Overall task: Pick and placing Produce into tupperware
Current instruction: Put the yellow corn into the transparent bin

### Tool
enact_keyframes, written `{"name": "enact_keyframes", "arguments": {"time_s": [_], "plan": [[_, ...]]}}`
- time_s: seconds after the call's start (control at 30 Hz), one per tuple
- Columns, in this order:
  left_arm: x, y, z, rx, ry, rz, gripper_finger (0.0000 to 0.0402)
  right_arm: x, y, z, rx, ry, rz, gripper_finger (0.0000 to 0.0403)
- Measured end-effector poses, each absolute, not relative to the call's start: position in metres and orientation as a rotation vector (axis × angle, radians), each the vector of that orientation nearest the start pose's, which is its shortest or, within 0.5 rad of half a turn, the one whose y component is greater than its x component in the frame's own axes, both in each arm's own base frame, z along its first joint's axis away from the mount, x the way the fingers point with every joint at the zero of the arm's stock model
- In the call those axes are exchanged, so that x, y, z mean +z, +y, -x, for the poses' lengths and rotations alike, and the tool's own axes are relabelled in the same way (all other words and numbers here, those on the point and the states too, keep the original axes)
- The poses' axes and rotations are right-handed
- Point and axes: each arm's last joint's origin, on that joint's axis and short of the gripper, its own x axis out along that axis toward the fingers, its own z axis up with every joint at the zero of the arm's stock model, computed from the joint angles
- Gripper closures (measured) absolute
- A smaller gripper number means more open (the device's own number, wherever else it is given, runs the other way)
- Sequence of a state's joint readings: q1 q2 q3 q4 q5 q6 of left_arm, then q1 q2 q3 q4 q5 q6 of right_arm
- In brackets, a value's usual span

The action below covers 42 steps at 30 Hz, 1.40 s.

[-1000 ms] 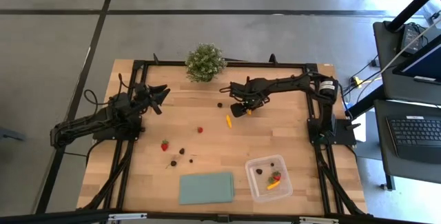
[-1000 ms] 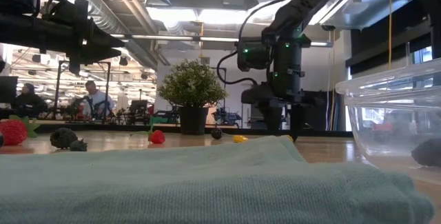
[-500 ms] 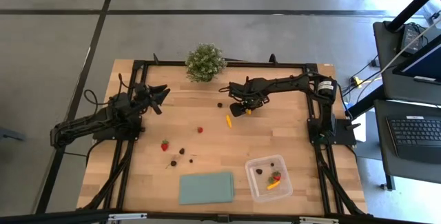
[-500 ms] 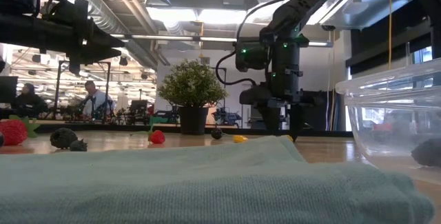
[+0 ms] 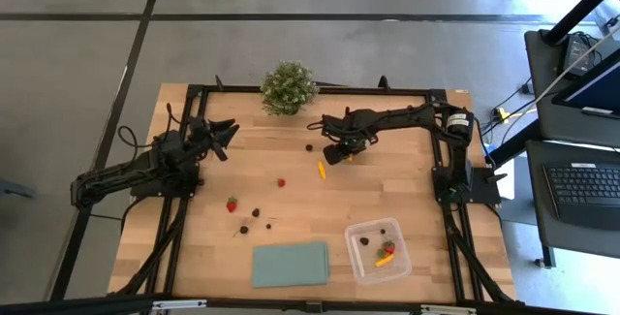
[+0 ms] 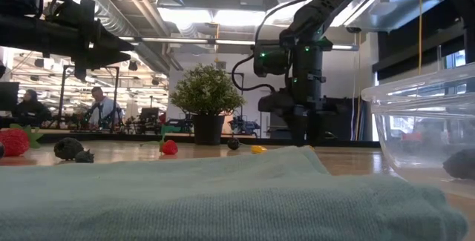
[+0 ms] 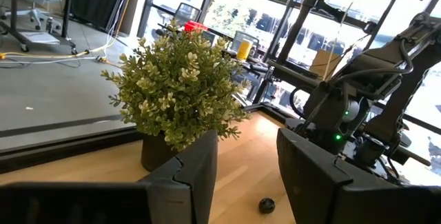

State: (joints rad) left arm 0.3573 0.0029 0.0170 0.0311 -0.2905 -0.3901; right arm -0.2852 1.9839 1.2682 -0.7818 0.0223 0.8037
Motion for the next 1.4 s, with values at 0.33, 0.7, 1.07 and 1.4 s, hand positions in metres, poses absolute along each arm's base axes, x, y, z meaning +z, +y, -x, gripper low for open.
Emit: {"name": "enact_keyframes", "arguments": {"time_s": [0.33,0.7,1.07,1.4], "plan": [[0.172,0.041,-0.087,0.631,-0.172,0.375,0.0259,0.133,-0.103,-0.340,-0.701,1.393,-0.753,0.0391],[0.172,0.041,-0.087,0.630,-0.172,0.375,0.0259,0.178,-0.102,-0.332,-0.504,1.308,-0.734,0.0396],[0.172,0.042,-0.086,0.650,-0.165,0.343,0.0259,0.306,-0.068,-0.279,-0.165,0.938,-0.540,0.0396],[0.172,0.042,-0.086,0.676,-0.154,0.288,0.0259,0.375,-0.026,-0.214,0.035,0.685,-0.525,0.0396]]}}
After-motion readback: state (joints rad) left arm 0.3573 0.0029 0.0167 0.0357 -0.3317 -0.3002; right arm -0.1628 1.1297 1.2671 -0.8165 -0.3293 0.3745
